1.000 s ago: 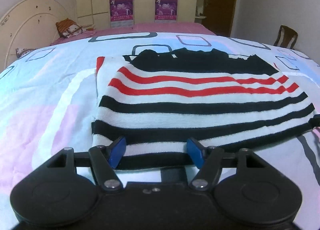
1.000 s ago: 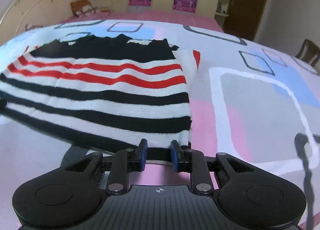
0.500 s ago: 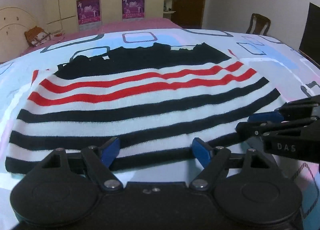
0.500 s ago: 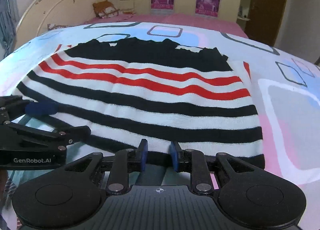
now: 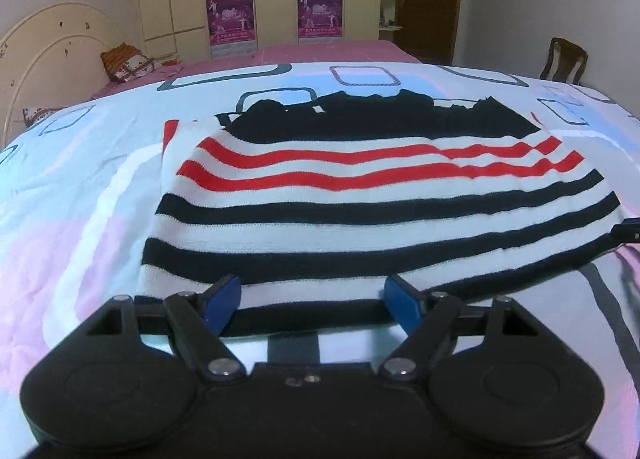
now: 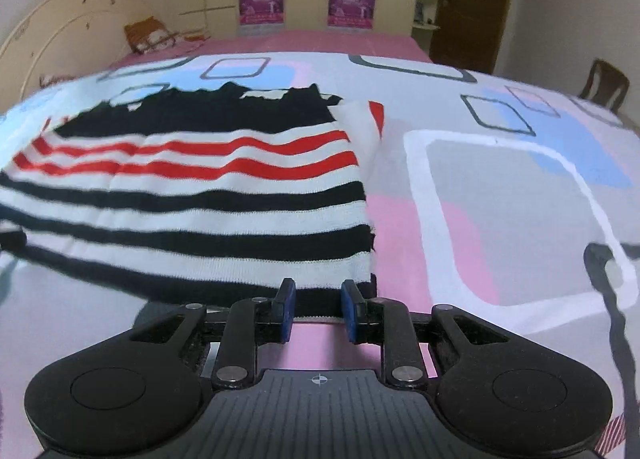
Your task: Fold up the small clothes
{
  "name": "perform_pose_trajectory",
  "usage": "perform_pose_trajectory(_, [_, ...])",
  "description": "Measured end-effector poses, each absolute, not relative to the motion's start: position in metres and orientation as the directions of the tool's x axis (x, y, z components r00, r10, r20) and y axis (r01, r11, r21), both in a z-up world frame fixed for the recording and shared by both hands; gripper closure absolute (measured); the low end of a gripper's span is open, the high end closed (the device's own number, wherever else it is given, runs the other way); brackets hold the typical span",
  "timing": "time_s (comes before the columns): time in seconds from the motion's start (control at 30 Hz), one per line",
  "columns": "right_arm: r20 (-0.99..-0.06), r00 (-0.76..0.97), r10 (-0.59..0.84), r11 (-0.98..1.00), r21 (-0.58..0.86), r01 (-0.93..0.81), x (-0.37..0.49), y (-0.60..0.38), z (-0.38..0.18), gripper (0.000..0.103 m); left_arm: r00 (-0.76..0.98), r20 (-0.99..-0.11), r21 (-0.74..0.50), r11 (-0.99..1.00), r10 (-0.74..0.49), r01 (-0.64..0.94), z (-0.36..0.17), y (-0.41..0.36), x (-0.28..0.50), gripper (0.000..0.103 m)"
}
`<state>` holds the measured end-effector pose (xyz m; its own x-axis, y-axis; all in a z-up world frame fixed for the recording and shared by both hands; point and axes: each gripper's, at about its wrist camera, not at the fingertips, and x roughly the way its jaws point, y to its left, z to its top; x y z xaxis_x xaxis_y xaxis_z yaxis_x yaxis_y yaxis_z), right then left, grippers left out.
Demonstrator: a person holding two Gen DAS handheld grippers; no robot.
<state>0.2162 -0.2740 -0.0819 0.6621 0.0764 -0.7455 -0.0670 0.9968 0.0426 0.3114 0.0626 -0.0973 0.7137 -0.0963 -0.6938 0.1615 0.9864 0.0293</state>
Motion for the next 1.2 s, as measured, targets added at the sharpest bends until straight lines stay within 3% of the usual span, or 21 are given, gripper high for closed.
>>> perform_pose_trajectory(0.43, [-0.752,0.654,0.079,0.997,0.043,-0.071,0.221,-0.274,-0.086,0.080,0.717,-0.688,-0.024,0.990,-0.115,0.136,-0.099,0.076,0.312,0.021])
perform_pose_trajectory(0.63, [-0.738,0.670,0.085,0.996,0.063,-0.058,0.217,-0.278,-0.077,0.079,0.734,-0.676,-0.009,0.996,0.064,-0.094,-0.088,0.125,0.293,0.025])
perform_pose_trajectory(0.73, [-0.692,0.711,0.129,0.991,0.114,-0.069,0.208,-0.280,-0.065,0.079,0.746,-0.666,-0.184,0.967,0.009,-0.176,-0.086,0.148,0.277,0.033])
perform_pose_trajectory(0.8, [-0.676,0.720,0.158,0.986,0.151,-0.075,0.207,-0.278,-0.060,0.080,0.761,-0.644,-0.326,0.928,-0.078,-0.180,-0.088,0.152,0.268,0.044])
perform_pose_trajectory(0.9, [-0.656,0.721,0.222,0.971,0.213,-0.105,0.214,-0.271,-0.053,0.080,0.766,-0.617,-0.495,0.846,-0.181,-0.199,-0.102,0.152,0.269,0.049])
perform_pose_trajectory(0.97, [-0.645,0.714,0.270,0.956,0.265,-0.123,0.223,-0.266,-0.049,0.080,0.783,-0.589,-0.577,0.783,-0.201,-0.233,-0.111,0.153,0.272,0.049])
perform_pose_trajectory(1.0, [-0.637,0.709,0.301,0.944,0.304,-0.128,0.228,-0.263,-0.048,0.087,0.796,-0.570,-0.614,0.750,-0.205,-0.247,-0.114,0.154,0.274,0.049])
perform_pose_trajectory(1.03, [-0.635,0.698,0.330,0.932,0.336,-0.135,0.233,-0.260,-0.046,0.103,0.805,-0.556,-0.641,0.723,-0.206,-0.258,-0.117,0.156,0.277,0.049])
perform_pose_trajectory(1.2, [-0.631,0.677,0.378,0.913,0.374,-0.162,0.260,-0.237,-0.042,0.103,0.837,-0.512,-0.708,0.646,-0.192,-0.285,-0.132,0.166,0.298,0.063])
